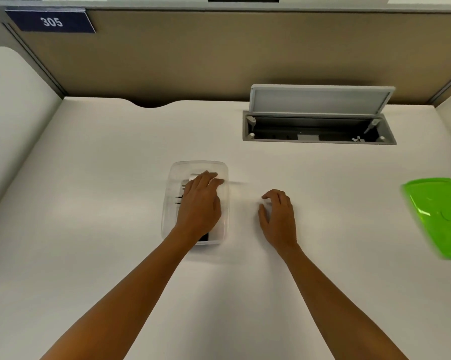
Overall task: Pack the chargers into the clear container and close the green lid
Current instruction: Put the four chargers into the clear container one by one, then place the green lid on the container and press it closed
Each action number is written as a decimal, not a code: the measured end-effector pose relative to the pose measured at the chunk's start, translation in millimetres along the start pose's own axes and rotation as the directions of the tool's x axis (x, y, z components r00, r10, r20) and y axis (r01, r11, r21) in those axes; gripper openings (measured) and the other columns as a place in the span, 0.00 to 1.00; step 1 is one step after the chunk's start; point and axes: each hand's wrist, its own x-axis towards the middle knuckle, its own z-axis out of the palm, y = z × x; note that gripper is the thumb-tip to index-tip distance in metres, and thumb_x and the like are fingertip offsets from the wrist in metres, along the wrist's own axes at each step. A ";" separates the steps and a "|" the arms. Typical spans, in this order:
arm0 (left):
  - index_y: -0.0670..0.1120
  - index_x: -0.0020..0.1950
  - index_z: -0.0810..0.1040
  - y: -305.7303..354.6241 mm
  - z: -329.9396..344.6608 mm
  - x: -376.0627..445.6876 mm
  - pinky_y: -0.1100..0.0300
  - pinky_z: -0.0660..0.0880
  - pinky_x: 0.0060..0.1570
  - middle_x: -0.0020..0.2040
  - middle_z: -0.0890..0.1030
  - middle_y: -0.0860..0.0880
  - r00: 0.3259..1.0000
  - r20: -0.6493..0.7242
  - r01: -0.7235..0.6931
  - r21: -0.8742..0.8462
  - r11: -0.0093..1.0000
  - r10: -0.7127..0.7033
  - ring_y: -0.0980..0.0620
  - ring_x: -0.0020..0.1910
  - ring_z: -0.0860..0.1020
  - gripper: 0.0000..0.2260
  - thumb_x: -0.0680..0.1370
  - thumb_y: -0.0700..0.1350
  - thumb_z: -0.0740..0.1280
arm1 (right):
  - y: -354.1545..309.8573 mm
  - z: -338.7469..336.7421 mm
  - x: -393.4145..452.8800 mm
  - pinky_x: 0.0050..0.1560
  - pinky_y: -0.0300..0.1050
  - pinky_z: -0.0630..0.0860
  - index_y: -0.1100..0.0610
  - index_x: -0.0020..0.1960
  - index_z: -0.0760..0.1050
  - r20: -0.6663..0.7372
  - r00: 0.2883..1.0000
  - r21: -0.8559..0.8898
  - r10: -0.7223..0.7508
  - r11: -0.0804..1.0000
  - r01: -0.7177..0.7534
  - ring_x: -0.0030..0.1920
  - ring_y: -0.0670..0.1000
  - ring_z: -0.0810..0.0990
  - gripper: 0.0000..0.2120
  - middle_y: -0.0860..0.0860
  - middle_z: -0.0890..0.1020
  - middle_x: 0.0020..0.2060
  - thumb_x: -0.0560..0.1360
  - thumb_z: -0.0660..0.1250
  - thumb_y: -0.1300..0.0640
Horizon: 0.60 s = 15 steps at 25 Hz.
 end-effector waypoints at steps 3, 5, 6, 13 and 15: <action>0.44 0.62 0.79 30.2 8.1 5.5 0.48 0.68 0.69 0.66 0.78 0.45 0.997 -0.063 -0.060 -0.098 0.993 0.054 0.45 0.69 0.73 0.14 0.77 0.36 0.65 | 30.9 -42.7 -21.7 0.56 0.38 0.71 0.56 0.56 0.74 -0.079 0.996 -0.044 0.035 0.998 -0.039 0.55 0.47 0.74 0.08 0.48 0.77 0.55 0.77 0.65 0.58; 0.45 0.61 0.80 51.8 18.4 10.1 0.50 0.68 0.68 0.66 0.78 0.46 0.993 -0.053 -0.113 -0.137 0.984 0.106 0.46 0.69 0.73 0.13 0.77 0.37 0.66 | 57.1 -79.3 -27.6 0.56 0.39 0.71 0.57 0.57 0.74 -0.163 0.982 -0.100 0.094 0.989 -0.111 0.55 0.49 0.75 0.09 0.49 0.77 0.55 0.76 0.66 0.59; 0.45 0.60 0.80 62.3 24.1 11.8 0.51 0.68 0.67 0.65 0.78 0.46 0.991 -0.041 -0.132 -0.147 0.980 0.127 0.46 0.68 0.74 0.12 0.78 0.37 0.66 | 71.3 -98.2 -28.7 0.56 0.41 0.71 0.57 0.57 0.74 -0.203 0.971 -0.135 0.127 0.979 -0.156 0.55 0.50 0.75 0.10 0.50 0.77 0.55 0.76 0.66 0.59; 0.48 0.56 0.82 111.6 51.2 9.1 0.58 0.61 0.67 0.63 0.80 0.48 0.981 -0.011 -0.195 -0.150 0.969 0.196 0.47 0.66 0.75 0.09 0.77 0.39 0.68 | 160.9 -192.6 -15.6 0.76 0.55 0.57 0.64 0.76 0.59 -0.238 0.846 -0.455 0.478 0.714 -0.532 0.76 0.62 0.61 0.33 0.63 0.62 0.75 0.77 0.65 0.54; 0.49 0.55 0.82 115.7 52.5 6.5 0.57 0.61 0.67 0.64 0.80 0.47 0.982 -0.004 -0.188 -0.148 0.971 0.190 0.46 0.65 0.76 0.09 0.77 0.40 0.69 | 176.4 -203.6 -13.9 0.76 0.56 0.54 0.66 0.78 0.55 -0.191 0.822 -0.496 0.536 0.670 -0.552 0.77 0.63 0.60 0.35 0.65 0.61 0.76 0.78 0.64 0.52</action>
